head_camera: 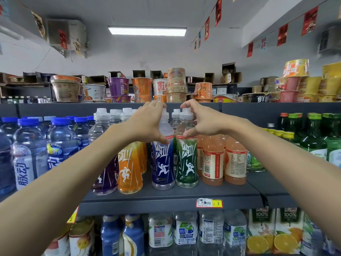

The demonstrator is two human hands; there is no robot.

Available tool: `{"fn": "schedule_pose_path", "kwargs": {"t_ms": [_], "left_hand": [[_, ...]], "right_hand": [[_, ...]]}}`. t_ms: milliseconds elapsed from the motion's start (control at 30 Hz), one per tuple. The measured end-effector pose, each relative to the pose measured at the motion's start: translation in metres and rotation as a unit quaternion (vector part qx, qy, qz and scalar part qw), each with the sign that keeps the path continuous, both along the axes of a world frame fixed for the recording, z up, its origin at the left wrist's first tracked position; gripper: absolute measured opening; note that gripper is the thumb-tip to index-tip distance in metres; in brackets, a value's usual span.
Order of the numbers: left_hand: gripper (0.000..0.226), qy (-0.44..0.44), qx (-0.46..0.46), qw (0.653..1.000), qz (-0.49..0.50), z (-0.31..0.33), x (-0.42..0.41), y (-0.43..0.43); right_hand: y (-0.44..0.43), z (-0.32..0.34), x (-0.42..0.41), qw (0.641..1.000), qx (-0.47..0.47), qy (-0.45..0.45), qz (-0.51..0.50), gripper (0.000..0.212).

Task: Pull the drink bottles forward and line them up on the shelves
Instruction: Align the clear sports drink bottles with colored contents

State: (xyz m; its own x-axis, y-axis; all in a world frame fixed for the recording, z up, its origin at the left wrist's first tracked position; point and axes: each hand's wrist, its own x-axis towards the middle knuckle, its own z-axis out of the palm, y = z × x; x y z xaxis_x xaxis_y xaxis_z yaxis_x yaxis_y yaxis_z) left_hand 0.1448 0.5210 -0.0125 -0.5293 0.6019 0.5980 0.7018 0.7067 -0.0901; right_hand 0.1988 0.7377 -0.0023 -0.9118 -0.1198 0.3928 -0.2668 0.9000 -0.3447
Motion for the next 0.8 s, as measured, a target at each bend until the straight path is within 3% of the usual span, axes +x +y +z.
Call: {"fn": "schedule_pose_path", "kwargs": {"t_ms": [200, 333, 800], "left_hand": [[0.135, 0.012, -0.057, 0.998, 0.006, 0.008, -0.001, 0.004], [0.131, -0.034, -0.053, 0.998, 0.0, -0.001, -0.006, 0.018], [0.119, -0.045, -0.053, 0.996, -0.048, -0.005, -0.019, 0.008]], "right_hand": [[-0.007, -0.01, 0.0, 0.997, 0.047, 0.066, -0.007, 0.101], [-0.01, -0.02, -0.006, 0.994, 0.064, 0.092, -0.008, 0.106], [-0.006, -0.019, -0.002, 0.992, 0.073, 0.104, -0.018, 0.103]]}}
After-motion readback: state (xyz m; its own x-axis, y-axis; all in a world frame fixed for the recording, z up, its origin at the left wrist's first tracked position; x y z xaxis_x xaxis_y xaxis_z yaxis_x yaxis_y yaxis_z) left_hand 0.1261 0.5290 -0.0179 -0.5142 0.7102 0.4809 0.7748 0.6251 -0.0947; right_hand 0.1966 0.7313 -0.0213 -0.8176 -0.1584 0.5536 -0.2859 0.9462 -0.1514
